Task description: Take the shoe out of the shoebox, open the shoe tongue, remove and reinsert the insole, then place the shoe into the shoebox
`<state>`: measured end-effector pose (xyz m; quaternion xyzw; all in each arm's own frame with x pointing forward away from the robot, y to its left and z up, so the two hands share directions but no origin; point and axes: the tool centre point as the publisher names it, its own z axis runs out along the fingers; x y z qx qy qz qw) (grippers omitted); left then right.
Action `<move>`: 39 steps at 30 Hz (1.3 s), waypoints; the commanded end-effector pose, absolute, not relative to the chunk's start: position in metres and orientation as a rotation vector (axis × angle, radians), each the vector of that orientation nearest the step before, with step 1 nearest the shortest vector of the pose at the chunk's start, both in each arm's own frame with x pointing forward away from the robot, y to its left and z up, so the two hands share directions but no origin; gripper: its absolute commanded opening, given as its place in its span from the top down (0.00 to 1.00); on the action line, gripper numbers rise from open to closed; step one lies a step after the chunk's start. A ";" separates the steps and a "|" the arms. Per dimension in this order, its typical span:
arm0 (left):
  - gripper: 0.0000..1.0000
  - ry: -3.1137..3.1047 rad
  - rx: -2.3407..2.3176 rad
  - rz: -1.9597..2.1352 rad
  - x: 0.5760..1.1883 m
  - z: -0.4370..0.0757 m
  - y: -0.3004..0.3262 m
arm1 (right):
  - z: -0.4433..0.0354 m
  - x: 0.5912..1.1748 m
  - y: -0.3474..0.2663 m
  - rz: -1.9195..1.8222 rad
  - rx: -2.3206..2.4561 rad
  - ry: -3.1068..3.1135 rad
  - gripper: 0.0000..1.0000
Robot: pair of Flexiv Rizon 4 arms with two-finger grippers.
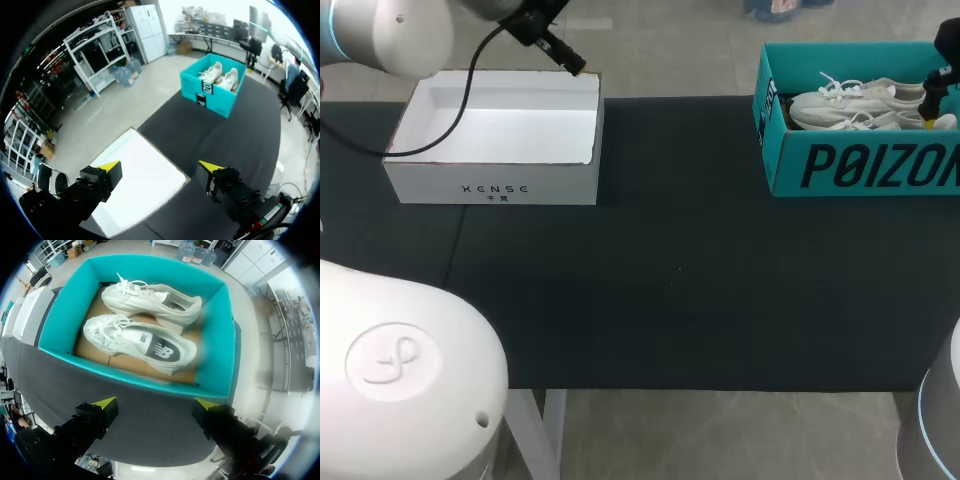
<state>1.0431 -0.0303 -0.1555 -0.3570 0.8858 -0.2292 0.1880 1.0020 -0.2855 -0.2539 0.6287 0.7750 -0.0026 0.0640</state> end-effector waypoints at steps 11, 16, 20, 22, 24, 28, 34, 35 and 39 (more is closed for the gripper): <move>0.00 1.910 -2.564 0.226 1.035 -0.197 0.006 | -0.245 0.985 -0.290 -0.024 2.090 2.193 0.00; 0.00 1.800 -2.706 0.246 1.031 -0.210 0.016 | -0.247 0.983 -0.295 -0.010 2.165 2.103 0.00; 0.00 1.720 -2.826 0.269 1.028 -0.226 0.022 | -0.249 0.984 -0.298 -0.012 2.169 2.079 0.00; 0.00 1.650 -2.866 0.290 1.027 -0.234 0.026 | -0.249 0.984 -0.298 -0.007 2.168 2.075 0.00; 0.00 1.588 -2.936 0.302 1.026 -0.242 0.031 | -0.248 0.984 -0.298 -0.006 2.166 2.075 0.00; 0.00 1.485 -3.008 0.297 1.024 -0.251 0.037 | -0.247 0.984 -0.297 0.001 2.158 2.062 0.00; 0.00 1.493 -2.934 0.212 1.023 -0.242 0.031 | -0.247 0.983 -0.298 0.026 2.152 2.047 0.00; 0.00 1.488 -2.923 0.210 1.023 -0.241 0.031 | -0.248 0.983 -0.298 0.024 2.152 2.048 0.00; 0.00 1.483 -2.923 0.194 1.022 -0.240 0.030 | -0.249 0.981 -0.298 0.021 2.159 2.052 0.00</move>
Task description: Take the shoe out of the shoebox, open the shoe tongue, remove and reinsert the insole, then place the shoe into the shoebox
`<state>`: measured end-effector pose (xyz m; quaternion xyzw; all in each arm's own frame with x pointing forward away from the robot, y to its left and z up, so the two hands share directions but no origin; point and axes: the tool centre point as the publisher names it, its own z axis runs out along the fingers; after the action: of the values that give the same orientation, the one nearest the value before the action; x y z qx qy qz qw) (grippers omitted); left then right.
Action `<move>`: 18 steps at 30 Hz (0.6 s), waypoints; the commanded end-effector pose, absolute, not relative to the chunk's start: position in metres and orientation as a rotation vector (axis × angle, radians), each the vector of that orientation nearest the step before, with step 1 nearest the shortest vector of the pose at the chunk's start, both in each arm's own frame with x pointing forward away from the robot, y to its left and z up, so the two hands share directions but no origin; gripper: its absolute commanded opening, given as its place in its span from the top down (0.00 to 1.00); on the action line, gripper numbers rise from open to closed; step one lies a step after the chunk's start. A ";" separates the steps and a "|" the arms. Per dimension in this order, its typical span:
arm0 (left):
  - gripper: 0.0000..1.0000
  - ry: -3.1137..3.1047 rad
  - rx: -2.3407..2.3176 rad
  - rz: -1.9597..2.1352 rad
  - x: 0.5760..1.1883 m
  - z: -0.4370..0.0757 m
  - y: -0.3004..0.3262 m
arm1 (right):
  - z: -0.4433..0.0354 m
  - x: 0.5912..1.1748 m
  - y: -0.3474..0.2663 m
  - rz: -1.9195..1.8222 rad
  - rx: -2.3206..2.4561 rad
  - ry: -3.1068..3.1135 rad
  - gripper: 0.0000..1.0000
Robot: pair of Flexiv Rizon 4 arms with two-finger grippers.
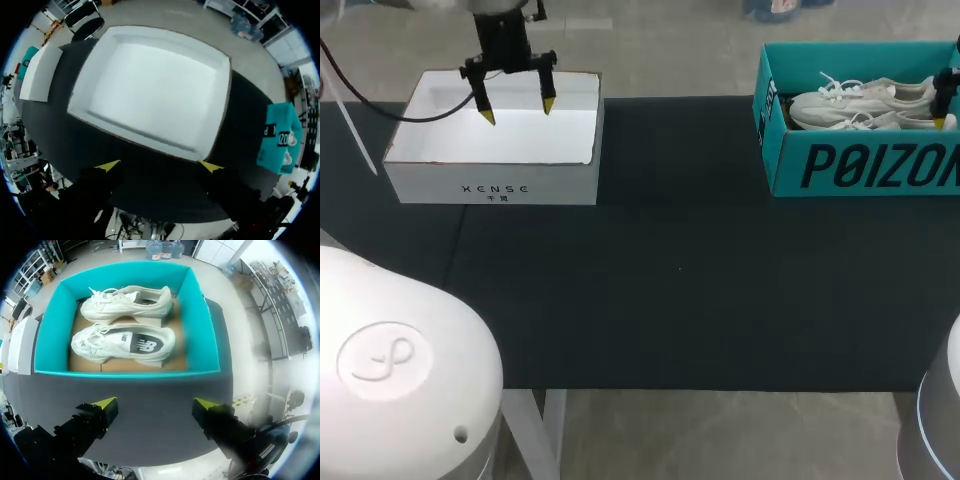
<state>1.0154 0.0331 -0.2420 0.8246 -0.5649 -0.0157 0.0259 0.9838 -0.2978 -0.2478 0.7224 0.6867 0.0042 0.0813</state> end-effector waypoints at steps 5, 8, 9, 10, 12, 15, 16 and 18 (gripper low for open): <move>0.00 -1.387 2.685 -0.189 1.021 -0.242 0.027 | -0.250 0.979 -0.296 0.028 2.156 2.057 0.00; 0.00 -1.446 2.695 -0.160 1.021 -0.240 0.023 | -0.250 0.979 -0.296 0.032 2.157 2.056 0.00; 0.00 -1.484 2.683 -0.137 1.022 -0.240 0.021 | -0.250 0.979 -0.296 0.033 2.156 2.055 0.00; 0.00 -1.514 2.679 -0.107 1.022 -0.239 0.020 | -0.250 0.979 -0.297 0.033 2.156 2.055 0.00; 0.00 -1.636 2.639 -0.030 1.023 -0.237 0.012 | -0.250 0.978 -0.297 0.030 2.156 2.054 0.00; 0.00 -1.807 2.582 0.052 1.022 -0.234 0.004 | -0.251 0.977 -0.298 0.027 2.156 2.054 0.00; 0.00 -1.860 2.556 0.102 1.022 -0.232 0.002 | -0.251 0.977 -0.298 0.027 2.156 2.054 0.00; 0.00 -1.907 2.516 0.136 1.022 -0.232 -0.001 | -0.251 0.976 -0.298 0.026 2.158 2.053 0.00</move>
<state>1.0338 -0.0017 -0.2329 0.8198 -0.5723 0.0004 0.0185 0.9783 -0.2979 -0.2506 0.7220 0.6872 0.0066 0.0804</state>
